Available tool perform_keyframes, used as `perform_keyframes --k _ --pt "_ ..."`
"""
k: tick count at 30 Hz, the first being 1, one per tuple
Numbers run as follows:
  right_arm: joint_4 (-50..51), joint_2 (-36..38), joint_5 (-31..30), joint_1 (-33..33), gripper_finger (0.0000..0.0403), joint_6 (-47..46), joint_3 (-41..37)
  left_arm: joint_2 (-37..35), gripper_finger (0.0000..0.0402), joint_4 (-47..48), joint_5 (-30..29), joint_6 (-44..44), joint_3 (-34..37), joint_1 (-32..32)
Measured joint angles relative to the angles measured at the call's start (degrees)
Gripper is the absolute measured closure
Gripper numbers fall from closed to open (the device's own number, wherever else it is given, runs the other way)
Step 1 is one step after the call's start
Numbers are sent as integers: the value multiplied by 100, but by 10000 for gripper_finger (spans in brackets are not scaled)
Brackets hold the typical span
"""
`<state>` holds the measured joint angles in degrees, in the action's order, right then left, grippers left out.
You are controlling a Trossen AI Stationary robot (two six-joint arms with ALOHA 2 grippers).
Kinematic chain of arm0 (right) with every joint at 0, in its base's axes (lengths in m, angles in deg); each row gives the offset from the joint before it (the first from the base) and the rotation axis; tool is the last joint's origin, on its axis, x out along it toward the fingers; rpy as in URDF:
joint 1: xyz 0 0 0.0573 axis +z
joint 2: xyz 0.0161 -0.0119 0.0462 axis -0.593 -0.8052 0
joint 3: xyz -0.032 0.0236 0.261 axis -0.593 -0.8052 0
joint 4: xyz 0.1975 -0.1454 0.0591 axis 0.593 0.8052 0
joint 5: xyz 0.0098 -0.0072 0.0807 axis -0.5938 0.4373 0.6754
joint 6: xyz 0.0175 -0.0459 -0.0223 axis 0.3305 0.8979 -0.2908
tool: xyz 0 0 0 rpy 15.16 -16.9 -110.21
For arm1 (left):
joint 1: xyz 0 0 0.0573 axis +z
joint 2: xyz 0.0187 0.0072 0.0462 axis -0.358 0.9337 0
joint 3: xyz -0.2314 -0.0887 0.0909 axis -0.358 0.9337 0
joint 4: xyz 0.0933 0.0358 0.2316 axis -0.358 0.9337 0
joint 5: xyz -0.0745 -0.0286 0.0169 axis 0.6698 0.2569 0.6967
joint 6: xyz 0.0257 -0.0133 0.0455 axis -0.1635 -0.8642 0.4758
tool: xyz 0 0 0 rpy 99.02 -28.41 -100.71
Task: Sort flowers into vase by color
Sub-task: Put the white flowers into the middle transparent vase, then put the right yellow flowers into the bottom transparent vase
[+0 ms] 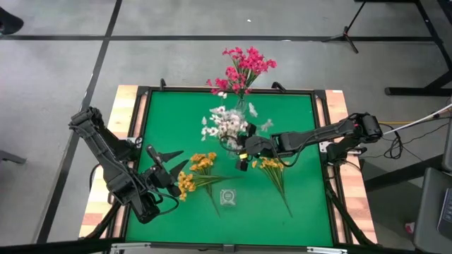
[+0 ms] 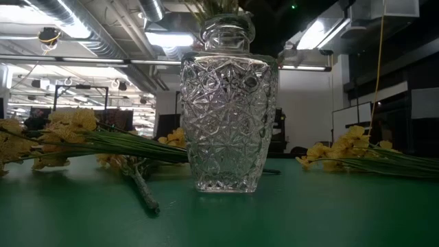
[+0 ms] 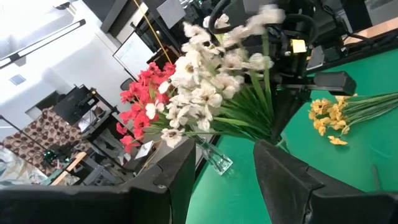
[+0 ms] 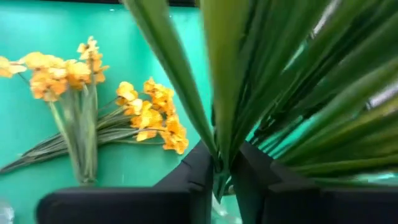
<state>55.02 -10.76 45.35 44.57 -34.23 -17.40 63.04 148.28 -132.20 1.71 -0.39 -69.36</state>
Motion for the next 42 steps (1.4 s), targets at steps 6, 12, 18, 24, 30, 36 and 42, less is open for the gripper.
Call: perform_keyframes --k 6,12,18,24,30,36,42 --pt "60 2 20 0 281 -33 104 0 243 2 -2 0 -1 -1" --pt "688 8 20 2 231 -37 445 0 243 0 -17 0 -1 0" --pt "1630 11 209 2 225 -41 905 0 243 1 -78 0 -1 0" --pt "2316 29 466 4 225 -121 1170 0 243 2 -84 0 -1 0" --pt "3198 58 500 68 226 -172 1567 0 243 0 -99 -22 0 -2" --pt "4537 117 556 241 226 -417 2196 0 243 0 41 -24 -1 0" --pt "5624 254 407 514 226 -851 2754 0 243 -81 144 -26 -1 -48"
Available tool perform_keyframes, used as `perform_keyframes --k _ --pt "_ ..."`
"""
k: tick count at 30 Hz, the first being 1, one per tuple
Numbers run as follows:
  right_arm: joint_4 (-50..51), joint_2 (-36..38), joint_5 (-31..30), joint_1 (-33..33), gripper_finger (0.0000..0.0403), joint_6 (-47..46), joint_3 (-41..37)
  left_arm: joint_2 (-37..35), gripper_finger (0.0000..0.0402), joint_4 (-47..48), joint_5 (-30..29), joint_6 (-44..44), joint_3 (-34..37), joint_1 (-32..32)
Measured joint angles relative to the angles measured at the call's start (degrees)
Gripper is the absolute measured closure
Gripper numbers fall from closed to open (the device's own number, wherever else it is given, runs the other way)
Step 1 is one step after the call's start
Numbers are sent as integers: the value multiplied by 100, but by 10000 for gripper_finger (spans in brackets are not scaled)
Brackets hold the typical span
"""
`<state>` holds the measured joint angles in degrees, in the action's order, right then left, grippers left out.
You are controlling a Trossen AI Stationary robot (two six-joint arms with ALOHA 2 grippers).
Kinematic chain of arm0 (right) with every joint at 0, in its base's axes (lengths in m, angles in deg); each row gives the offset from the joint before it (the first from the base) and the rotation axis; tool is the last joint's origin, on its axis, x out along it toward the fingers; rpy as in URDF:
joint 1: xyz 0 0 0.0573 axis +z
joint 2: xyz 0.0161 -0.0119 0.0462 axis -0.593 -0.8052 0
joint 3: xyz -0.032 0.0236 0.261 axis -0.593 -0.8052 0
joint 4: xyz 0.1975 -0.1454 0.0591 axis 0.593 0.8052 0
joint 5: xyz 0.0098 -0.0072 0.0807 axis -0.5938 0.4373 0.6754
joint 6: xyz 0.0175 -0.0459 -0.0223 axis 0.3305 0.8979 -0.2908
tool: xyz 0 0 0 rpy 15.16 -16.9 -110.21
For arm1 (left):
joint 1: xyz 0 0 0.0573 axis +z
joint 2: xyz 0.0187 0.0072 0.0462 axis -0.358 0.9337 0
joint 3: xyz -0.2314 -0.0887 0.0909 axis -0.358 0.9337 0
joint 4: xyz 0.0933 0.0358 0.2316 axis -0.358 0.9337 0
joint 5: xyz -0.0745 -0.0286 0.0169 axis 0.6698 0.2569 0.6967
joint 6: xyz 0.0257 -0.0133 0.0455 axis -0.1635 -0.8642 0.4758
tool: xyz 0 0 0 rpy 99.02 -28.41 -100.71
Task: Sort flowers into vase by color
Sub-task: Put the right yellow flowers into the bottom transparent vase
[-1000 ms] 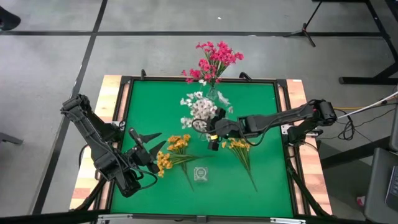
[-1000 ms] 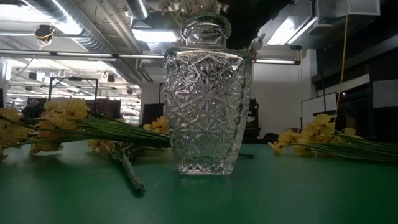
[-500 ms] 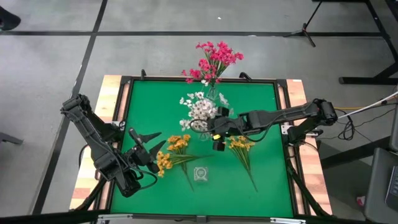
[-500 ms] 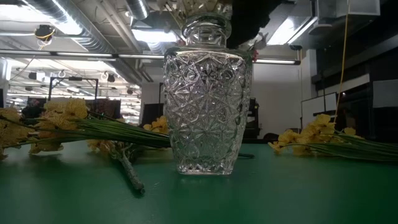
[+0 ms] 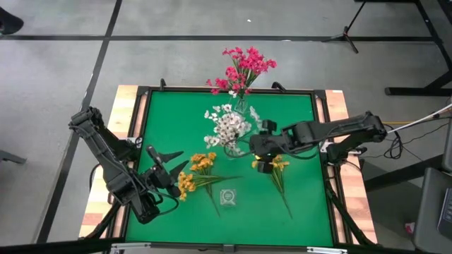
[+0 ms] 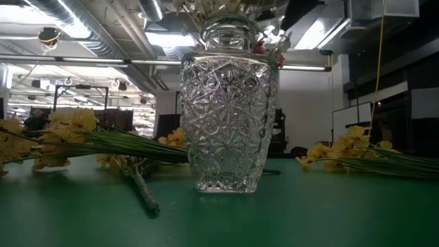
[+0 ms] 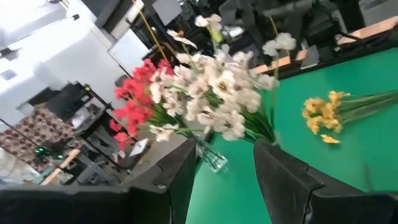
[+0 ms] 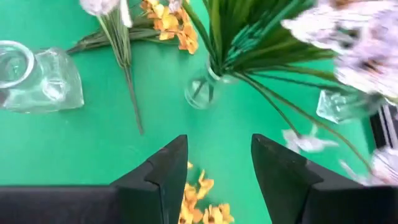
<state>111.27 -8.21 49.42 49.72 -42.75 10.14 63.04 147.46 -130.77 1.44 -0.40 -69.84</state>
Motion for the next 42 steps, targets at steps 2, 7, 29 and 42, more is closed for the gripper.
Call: perform_keyframes --k 2,7,29,42 --pt "260 85 -32 137 226 -211 63 0 243 -27 230 -2 0 -39" --pt "1021 397 -134 586 226 -1225 72 -2 243 -176 1443 -41 0 -307" --pt "-82 -182 141 2570 226 -6849 -2374 -4 243 -780 2379 -1456 -4 -1094" --pt "-1265 -228 1349 2515 191 -6808 -3323 -9 243 -780 2123 -1443 163 -1090"
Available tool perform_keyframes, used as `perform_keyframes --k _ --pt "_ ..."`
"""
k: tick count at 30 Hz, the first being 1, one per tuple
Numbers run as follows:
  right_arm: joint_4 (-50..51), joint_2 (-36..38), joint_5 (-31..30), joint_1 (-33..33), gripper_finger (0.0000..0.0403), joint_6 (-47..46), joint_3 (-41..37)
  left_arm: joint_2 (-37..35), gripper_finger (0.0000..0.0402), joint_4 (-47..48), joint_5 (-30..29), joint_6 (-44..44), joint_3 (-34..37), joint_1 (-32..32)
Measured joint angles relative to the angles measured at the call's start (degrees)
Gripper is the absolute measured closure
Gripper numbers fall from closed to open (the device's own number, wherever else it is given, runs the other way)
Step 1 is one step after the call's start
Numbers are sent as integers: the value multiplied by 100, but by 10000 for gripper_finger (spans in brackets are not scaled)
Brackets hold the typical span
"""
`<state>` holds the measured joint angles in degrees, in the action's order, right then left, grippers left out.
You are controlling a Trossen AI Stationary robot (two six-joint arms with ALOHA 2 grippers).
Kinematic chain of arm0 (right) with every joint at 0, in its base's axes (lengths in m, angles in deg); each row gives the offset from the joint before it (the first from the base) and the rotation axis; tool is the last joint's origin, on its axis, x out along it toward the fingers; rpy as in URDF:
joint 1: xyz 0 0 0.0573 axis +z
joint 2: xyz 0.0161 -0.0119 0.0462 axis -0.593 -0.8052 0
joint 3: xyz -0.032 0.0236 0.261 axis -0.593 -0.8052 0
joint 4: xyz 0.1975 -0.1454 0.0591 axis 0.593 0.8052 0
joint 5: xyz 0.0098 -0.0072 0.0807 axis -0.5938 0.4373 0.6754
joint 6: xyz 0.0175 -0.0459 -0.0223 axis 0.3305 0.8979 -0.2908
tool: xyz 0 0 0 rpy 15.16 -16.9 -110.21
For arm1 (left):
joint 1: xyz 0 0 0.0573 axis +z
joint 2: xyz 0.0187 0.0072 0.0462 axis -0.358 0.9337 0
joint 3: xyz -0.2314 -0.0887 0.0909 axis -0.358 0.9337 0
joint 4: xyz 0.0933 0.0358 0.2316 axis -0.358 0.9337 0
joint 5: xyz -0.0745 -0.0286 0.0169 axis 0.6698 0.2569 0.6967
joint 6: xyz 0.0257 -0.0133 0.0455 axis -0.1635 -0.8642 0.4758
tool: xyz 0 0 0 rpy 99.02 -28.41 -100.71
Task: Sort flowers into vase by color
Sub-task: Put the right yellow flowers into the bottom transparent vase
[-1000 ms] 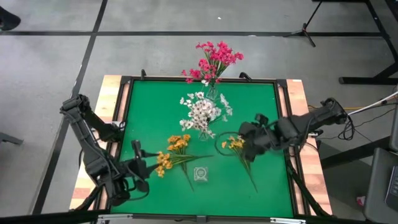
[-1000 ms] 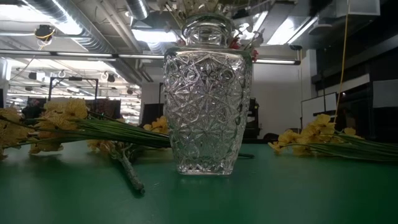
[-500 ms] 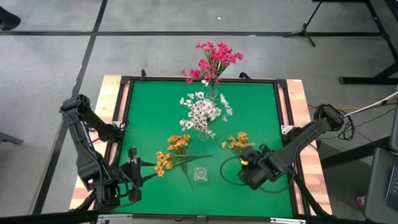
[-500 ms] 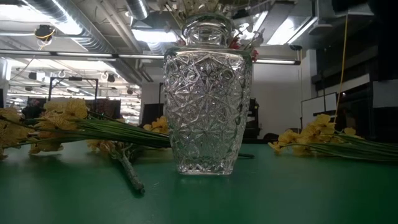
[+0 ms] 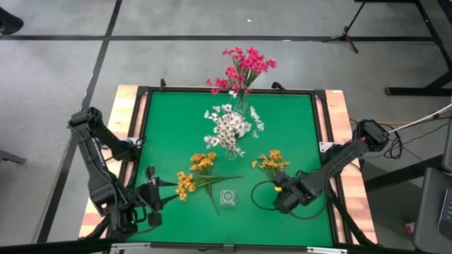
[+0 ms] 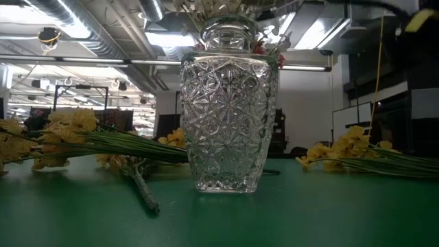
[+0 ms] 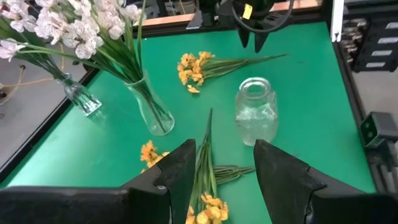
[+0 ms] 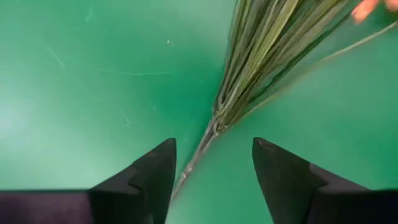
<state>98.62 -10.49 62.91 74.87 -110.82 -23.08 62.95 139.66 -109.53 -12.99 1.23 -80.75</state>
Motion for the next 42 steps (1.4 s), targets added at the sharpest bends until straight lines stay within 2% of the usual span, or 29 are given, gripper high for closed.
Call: perform_keyframes --k 5,7,27,35,38,42 --pt "-101 -2 -31 -39 165 -248 -198 0 243 2 9 -7 197 77" --pt "-58 -2 -236 -73 163 -250 -201 0 243 -1 8 -13 246 121" --pt "-88 -630 -515 -266 162 -99 -201 0 243 -28 50 -26 320 168" --pt "-560 -703 -294 -468 162 -121 -446 0 243 -24 37 -26 322 168" --pt "-678 -702 -155 -598 179 -122 -507 0 243 -23 51 -26 323 168" --pt "-731 -707 -45 -732 246 -122 -507 0 243 -19 57 -23 324 168"
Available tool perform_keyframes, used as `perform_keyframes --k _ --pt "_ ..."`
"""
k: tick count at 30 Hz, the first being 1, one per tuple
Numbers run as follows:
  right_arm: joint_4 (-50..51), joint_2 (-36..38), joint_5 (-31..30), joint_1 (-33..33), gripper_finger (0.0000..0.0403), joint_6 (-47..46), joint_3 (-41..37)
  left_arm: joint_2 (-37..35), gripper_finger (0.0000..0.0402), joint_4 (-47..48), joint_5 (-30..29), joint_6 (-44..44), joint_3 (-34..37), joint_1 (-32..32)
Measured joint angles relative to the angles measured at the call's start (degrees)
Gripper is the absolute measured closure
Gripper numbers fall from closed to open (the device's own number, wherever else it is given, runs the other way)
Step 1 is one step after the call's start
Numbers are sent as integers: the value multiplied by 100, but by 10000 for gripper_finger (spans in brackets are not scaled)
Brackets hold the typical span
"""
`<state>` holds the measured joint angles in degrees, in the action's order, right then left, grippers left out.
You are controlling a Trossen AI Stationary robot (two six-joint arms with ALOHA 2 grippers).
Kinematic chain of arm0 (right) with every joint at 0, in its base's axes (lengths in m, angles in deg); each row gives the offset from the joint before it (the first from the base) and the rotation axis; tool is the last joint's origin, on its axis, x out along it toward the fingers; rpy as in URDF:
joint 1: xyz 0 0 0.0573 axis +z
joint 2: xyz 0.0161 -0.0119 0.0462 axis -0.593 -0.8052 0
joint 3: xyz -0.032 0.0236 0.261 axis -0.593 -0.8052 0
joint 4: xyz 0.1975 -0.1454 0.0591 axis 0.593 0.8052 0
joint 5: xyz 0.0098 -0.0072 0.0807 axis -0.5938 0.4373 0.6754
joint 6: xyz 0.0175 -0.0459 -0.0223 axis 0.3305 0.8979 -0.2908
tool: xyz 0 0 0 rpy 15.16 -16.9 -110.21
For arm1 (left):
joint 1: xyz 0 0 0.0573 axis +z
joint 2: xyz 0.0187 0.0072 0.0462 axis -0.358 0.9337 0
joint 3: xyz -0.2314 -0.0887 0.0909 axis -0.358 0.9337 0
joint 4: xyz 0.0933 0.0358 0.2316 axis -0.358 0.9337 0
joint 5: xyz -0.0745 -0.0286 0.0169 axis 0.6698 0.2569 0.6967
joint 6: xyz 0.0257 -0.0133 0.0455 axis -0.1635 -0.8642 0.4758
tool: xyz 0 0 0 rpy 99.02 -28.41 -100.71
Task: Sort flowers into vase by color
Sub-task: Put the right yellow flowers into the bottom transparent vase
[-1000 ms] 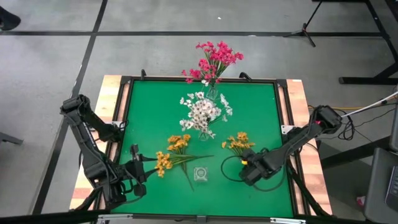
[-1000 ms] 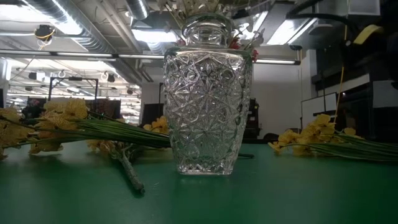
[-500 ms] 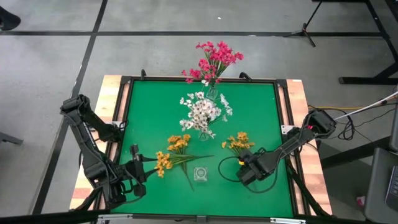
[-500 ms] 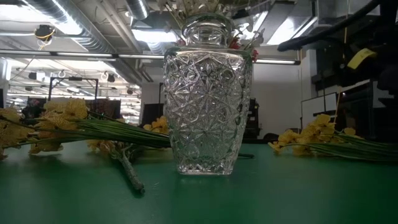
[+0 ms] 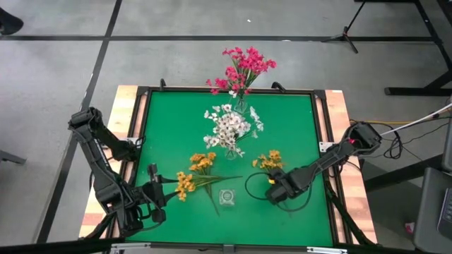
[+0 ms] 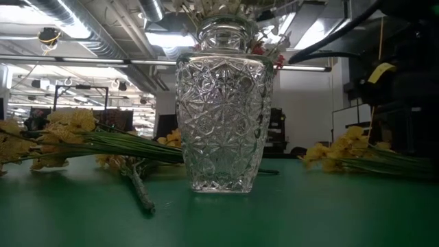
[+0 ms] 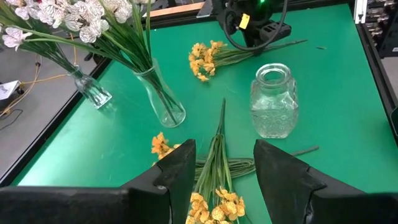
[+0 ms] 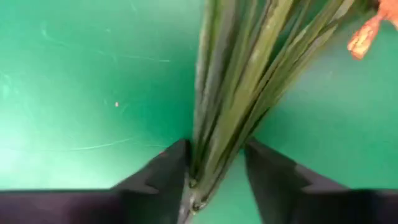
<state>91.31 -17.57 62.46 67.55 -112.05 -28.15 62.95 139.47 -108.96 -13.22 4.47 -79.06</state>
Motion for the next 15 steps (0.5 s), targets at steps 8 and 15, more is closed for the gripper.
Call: perform_keyframes --k 8,15 --pt "-31 -11 -103 -5 385 -75 7 2 243 2 -46 13 0 0" --pt "331 -70 -866 2 391 -126 384 2 243 4 -53 9 0 0"
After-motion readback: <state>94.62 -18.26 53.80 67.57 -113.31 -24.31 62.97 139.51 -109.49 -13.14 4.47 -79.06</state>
